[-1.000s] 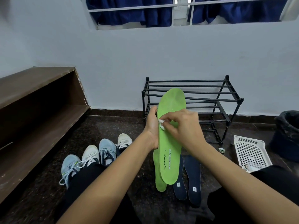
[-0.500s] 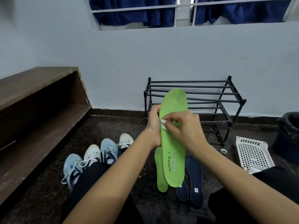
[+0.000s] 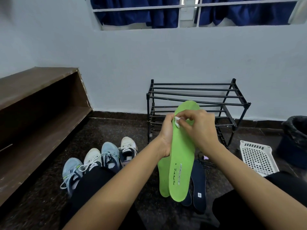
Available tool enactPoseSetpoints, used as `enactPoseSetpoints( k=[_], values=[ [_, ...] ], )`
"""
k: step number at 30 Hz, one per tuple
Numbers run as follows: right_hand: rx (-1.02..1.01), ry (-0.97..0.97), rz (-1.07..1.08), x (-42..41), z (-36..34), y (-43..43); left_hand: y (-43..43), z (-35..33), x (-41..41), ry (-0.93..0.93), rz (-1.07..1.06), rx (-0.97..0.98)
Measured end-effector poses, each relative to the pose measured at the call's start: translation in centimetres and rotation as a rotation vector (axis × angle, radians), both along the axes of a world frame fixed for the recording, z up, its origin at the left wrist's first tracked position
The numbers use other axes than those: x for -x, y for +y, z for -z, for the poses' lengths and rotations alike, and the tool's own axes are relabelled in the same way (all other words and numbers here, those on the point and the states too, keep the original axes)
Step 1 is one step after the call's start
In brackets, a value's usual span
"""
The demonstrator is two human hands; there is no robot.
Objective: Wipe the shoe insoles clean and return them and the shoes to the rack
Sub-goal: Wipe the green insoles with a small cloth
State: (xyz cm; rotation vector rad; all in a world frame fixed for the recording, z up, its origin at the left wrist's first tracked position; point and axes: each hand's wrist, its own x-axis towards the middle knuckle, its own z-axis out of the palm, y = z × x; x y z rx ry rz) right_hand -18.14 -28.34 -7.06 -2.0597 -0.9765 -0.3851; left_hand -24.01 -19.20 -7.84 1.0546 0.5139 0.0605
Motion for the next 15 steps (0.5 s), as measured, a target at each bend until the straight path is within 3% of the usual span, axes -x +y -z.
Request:
enactPoseSetpoints(
  k=[5,15],
  values=[
    [-0.033,0.024,-0.022,0.3,0.5,0.2,0.2,0.3,0.1,0.020,0.016,-0.006],
    [-0.012,-0.010,-0.132,3.1,1.6,1.1,2.9,-0.3,0.1,-0.011,-0.170,0.054]
  ],
)
